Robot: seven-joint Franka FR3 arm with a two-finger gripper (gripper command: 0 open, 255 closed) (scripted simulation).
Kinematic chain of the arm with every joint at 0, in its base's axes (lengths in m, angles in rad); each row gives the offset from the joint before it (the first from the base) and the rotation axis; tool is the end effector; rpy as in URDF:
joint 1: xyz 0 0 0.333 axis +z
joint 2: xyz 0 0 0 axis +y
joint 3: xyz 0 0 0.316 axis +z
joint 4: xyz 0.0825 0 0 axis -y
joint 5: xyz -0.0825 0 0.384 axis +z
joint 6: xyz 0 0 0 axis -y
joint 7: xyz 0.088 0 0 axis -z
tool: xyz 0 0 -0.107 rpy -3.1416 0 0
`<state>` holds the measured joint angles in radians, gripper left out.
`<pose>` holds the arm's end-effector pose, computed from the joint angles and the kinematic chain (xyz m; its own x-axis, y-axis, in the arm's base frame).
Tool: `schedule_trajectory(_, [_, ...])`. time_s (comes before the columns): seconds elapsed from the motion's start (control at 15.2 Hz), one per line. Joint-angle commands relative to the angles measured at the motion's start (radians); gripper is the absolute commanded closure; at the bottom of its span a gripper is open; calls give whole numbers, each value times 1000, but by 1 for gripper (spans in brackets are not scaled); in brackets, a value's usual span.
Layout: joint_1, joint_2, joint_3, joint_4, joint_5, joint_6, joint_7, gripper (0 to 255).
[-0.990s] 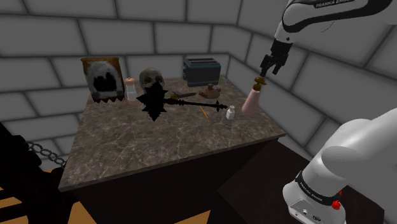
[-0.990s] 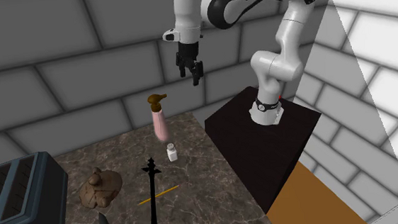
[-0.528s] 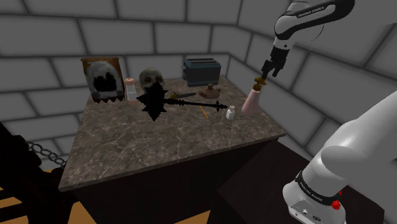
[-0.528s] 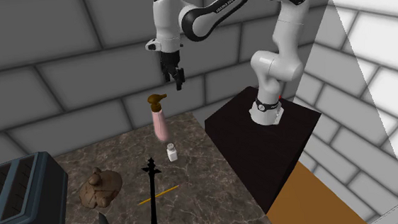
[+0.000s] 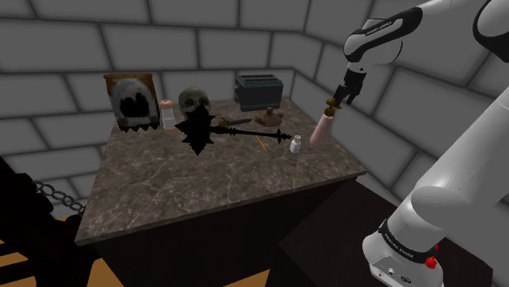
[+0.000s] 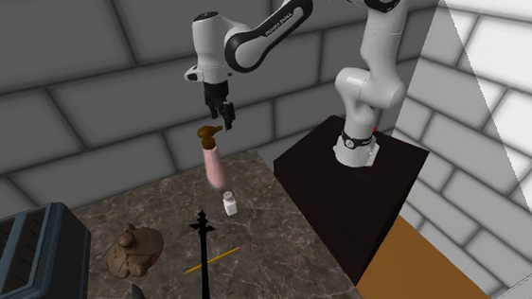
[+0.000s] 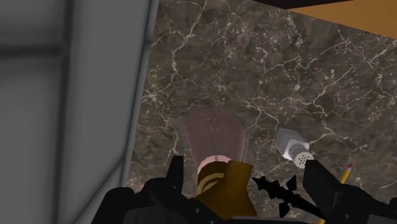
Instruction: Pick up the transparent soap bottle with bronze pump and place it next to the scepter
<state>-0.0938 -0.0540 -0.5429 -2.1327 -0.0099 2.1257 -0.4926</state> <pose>0.4282 -0.3202 0.4314 0.9894 -0.1383 0.0438 -0.1385 -0.9904 0.0016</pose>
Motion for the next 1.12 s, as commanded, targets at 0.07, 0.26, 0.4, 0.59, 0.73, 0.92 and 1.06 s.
schedule_trajectory(0.07, [0, 25, -2, -16, 15, 38, -11, 0])
schedule_trajectory(0.26, [0, 29, -3, -20, 18, 46, -12, 0])
schedule_trajectory(0.4, [0, 29, -3, -20, 18, 46, -13, 0])
schedule_trajectory(0.59, [0, 29, -3, -20, 18, 45, -12, 0])
schedule_trajectory(0.73, [0, 29, -3, -20, 18, 45, -12, 255])
schedule_trajectory(0.92, [0, 29, -3, -20, 18, 45, -12, 255])
schedule_trajectory(1.06, [0, 29, -3, -20, 18, 46, -13, 255])
